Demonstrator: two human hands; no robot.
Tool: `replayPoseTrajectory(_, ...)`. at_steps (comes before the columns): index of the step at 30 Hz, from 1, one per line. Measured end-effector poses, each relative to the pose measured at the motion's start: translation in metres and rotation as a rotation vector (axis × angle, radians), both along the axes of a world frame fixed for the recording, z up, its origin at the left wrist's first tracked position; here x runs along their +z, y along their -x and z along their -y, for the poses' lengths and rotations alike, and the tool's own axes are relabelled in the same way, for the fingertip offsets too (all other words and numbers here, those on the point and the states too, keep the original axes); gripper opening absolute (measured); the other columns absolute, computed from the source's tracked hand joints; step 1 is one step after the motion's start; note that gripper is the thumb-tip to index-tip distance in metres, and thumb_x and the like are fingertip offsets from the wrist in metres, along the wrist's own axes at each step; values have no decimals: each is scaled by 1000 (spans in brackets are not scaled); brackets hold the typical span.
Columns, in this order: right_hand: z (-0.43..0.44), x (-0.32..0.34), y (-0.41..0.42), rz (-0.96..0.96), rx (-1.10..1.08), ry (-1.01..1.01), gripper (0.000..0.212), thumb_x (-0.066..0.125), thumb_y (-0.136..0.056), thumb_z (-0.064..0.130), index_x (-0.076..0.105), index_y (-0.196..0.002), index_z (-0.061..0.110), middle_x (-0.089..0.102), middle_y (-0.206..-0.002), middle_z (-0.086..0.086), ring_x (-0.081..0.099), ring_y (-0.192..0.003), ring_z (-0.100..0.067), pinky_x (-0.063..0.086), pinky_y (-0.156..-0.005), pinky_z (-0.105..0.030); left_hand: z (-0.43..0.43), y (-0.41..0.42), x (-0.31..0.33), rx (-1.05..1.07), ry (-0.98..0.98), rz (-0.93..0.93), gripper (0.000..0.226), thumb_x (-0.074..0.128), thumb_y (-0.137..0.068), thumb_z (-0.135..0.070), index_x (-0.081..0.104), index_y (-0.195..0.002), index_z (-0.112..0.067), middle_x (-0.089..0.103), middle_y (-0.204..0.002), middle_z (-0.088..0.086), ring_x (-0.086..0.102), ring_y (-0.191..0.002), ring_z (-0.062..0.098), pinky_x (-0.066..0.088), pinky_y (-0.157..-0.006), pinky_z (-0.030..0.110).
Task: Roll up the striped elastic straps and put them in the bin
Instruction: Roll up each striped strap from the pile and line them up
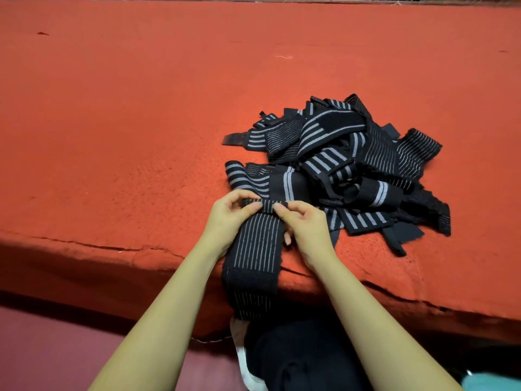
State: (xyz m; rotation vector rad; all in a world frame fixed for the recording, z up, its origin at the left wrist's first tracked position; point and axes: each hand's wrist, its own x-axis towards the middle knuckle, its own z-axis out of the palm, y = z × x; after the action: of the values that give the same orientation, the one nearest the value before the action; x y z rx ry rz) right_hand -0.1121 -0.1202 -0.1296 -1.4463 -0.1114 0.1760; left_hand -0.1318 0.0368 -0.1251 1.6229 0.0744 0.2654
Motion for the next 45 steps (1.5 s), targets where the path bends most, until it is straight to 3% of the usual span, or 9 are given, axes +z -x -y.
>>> replayPoseTrajectory(6,2,-3,3,70,2,-27,19,62,-89,6,72,-106,3,74,-98,-8,67,-80,-13,52,-72,-20,-3,2,-2,-69,116,-41,3,69,-87,-17,68,-87,-14,68,-94,3,63,-91,13,50,-87,29)
replayPoseTrajectory(8,2,-4,3,65,-11,-48,21,62,-89,5,71,-107,3,74,-102,-10,68,-90,-16,53,-80,-22,-1,0,0,-109,175,-122,23,66,-87,-35,69,-91,-12,69,-97,9,64,-93,19,49,-89,35)
replayPoseTrajectory(16,-3,-2,-1,18,-58,-17,7,69,-87,15,69,-93,16,50,-65,2,44,-51,-2,38,-47,-15,0,2,-1,-78,30,-71,10,63,-90,-11,67,-99,-8,69,-93,-2,64,-83,0,48,-74,13)
replayPoseTrajectory(24,-1,-2,3,76,-39,-18,32,64,-88,0,59,-116,13,66,-97,-12,64,-69,-5,50,-61,-15,3,0,2,-85,31,-68,11,62,-92,-16,64,-102,-11,66,-93,-7,60,-81,-7,45,-74,8)
replayPoseTrajectory(27,-2,-1,3,18,-55,-48,32,65,-88,4,58,-118,10,64,-84,1,61,-61,4,45,-56,-11,5,-4,1,-88,-61,-104,7,60,-93,-22,64,-92,-16,66,-89,-6,59,-76,-6,45,-72,10)
replayPoseTrajectory(30,-2,-3,2,46,-13,85,21,66,-90,20,64,-109,12,58,-74,2,55,-60,-3,44,-57,-22,2,-3,-2,-87,-61,-98,6,58,-95,-20,63,-93,-17,65,-91,-5,60,-79,-4,46,-76,14)
replayPoseTrajectory(36,-12,7,11,222,140,584,30,36,-103,30,38,-126,10,64,-109,-11,58,-103,-28,41,-90,-40,2,-3,-5,-183,-141,-76,11,44,-101,-21,52,-93,-22,55,-95,-7,50,-89,1,39,-86,21)
replayPoseTrajectory(42,-8,1,7,262,94,373,8,47,-100,17,50,-108,16,59,-91,5,54,-83,-4,43,-84,-32,4,-5,-5,-17,-49,-53,30,38,-103,-31,62,-91,-17,62,-95,-6,55,-90,3,42,-89,24)
replayPoseTrajectory(45,-5,-2,3,254,35,258,12,51,-96,11,55,-106,16,61,-96,-2,56,-92,-13,44,-92,-36,7,-5,-5,-7,-105,-63,32,47,-100,-34,65,-91,-9,65,-88,-5,56,-84,4,44,-86,29)
